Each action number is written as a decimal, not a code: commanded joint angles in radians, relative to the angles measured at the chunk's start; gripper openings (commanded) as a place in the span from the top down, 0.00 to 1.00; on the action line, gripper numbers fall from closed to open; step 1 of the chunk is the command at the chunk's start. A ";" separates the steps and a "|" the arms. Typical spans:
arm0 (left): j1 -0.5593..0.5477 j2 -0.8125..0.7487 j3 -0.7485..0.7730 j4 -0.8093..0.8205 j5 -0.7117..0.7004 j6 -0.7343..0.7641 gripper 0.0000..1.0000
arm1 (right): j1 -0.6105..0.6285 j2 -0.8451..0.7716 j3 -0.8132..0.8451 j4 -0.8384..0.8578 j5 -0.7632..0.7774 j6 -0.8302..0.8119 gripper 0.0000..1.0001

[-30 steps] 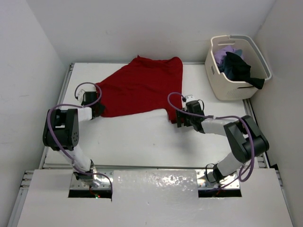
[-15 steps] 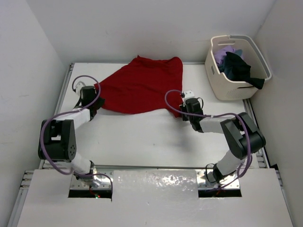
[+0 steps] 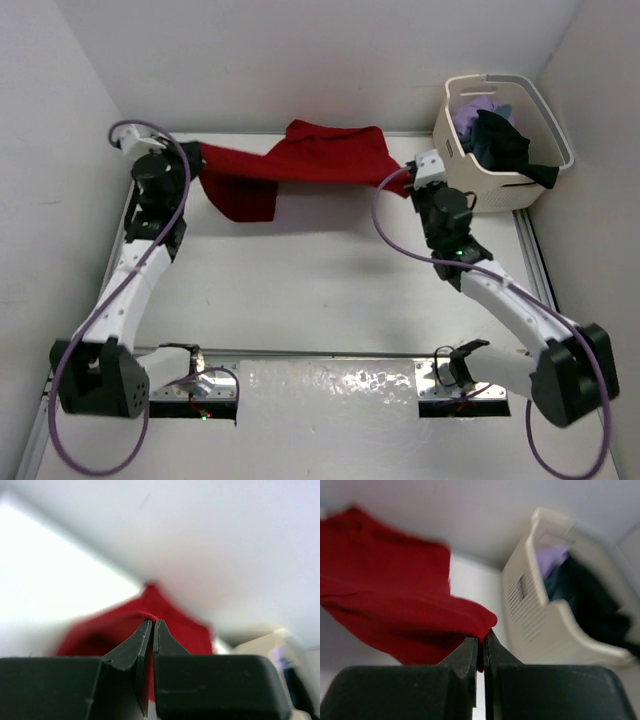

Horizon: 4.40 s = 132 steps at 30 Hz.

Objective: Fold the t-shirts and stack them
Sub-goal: Flatten out the tshirt, then grap the side of the flattened tshirt closest away from the robot with both arms

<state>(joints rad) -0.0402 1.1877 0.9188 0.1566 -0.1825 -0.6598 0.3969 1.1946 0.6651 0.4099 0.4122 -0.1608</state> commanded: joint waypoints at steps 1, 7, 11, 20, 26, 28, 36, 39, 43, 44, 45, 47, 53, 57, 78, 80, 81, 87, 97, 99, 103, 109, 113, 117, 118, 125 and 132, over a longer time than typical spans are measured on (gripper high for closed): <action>-0.010 -0.166 0.106 0.081 -0.038 0.083 1.00 | 0.003 -0.144 0.117 0.037 0.001 -0.175 1.00; -0.010 -0.341 0.247 0.009 -0.006 0.169 1.00 | 0.003 -0.311 0.292 -0.077 -0.156 -0.267 1.00; -0.010 -0.401 0.371 -0.075 0.032 0.222 1.00 | 0.003 -0.366 0.445 -0.218 -0.282 -0.316 1.00; -0.010 -0.517 0.546 -0.218 0.026 0.276 1.00 | 0.005 -0.383 0.778 -0.405 -0.415 -0.352 1.00; -0.009 -0.488 0.539 -0.230 0.025 0.258 1.00 | 0.003 -0.221 0.956 -0.455 -0.379 -0.370 1.00; -0.010 -0.450 0.516 -0.229 -0.003 0.243 1.00 | 0.005 -0.146 1.010 -0.444 -0.314 -0.382 1.00; -0.009 -0.101 0.264 -0.120 -0.155 0.117 1.00 | -0.033 0.375 1.072 -0.349 -0.101 -0.373 1.00; -0.009 0.039 0.220 -0.106 -0.185 0.071 1.00 | -0.055 0.481 1.025 -0.313 -0.122 -0.332 1.00; -0.009 0.306 0.206 -0.046 -0.190 0.048 0.87 | -0.072 0.664 0.921 -0.243 -0.147 -0.221 0.95; -0.009 0.426 0.265 -0.090 -0.204 0.040 0.76 | -0.078 0.712 0.941 -0.253 -0.162 -0.194 0.88; -0.004 0.484 0.308 -0.116 -0.196 0.040 0.68 | -0.079 0.759 0.961 -0.272 -0.171 -0.165 0.74; -0.004 0.623 0.435 -0.214 -0.196 0.042 0.48 | -0.078 0.881 1.049 -0.356 -0.144 -0.131 0.21; -0.007 0.636 0.441 -0.183 -0.193 0.055 0.00 | -0.079 0.825 0.917 -0.362 -0.121 -0.017 0.01; -0.015 0.615 0.375 -0.137 -0.121 0.074 0.00 | -0.079 0.722 0.773 -0.428 -0.125 0.194 0.01; -0.095 1.087 0.735 -0.284 -0.018 0.152 0.00 | -0.179 0.898 0.698 -0.614 -0.260 0.451 0.01; -0.076 1.125 0.767 -0.316 -0.022 0.144 0.00 | -0.190 0.950 0.738 -0.617 -0.285 0.454 0.01; -0.067 1.133 0.769 -0.316 -0.015 0.129 0.00 | -0.193 0.965 0.754 -0.628 -0.292 0.454 0.01; -0.007 1.198 0.825 -0.341 -0.006 0.101 0.00 | -0.196 1.111 0.927 -0.666 -0.378 0.432 0.01; 0.039 1.322 1.069 -0.408 0.023 0.062 0.00 | -0.230 1.395 1.407 -0.726 -0.444 0.417 0.01; 0.039 1.293 1.083 -0.411 0.021 0.072 0.00 | -0.236 1.393 1.426 -0.692 -0.501 0.393 0.01; 0.039 1.179 1.069 -0.401 0.015 0.106 0.00 | -0.221 1.216 1.340 -0.674 -0.541 0.282 0.01; 0.039 0.790 0.707 -0.384 0.003 0.106 0.00 | -0.167 0.799 0.851 -0.530 -0.471 0.240 0.01; 0.036 0.459 0.269 -0.351 -0.096 -0.054 0.00 | -0.107 0.529 0.497 -0.386 -0.359 0.280 0.01; 0.037 0.220 -0.032 -0.533 -0.149 -0.171 0.00 | -0.075 0.335 0.254 -0.293 -0.274 0.388 0.01; 0.034 0.193 -0.069 -0.576 -0.162 -0.193 0.00 | -0.075 0.317 0.239 -0.284 -0.248 0.427 0.01; 0.034 -0.087 -0.366 -0.779 -0.156 -0.320 0.01 | -0.073 0.243 0.149 -0.218 -0.227 0.451 0.01; 0.034 -0.174 -0.460 -0.816 -0.213 -0.370 0.10 | -0.073 0.269 0.157 -0.221 -0.220 0.442 0.01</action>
<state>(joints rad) -0.0113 1.0252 0.4877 -0.6697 -0.3660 -0.9848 0.3229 1.4841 0.8040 0.1337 0.1734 0.2657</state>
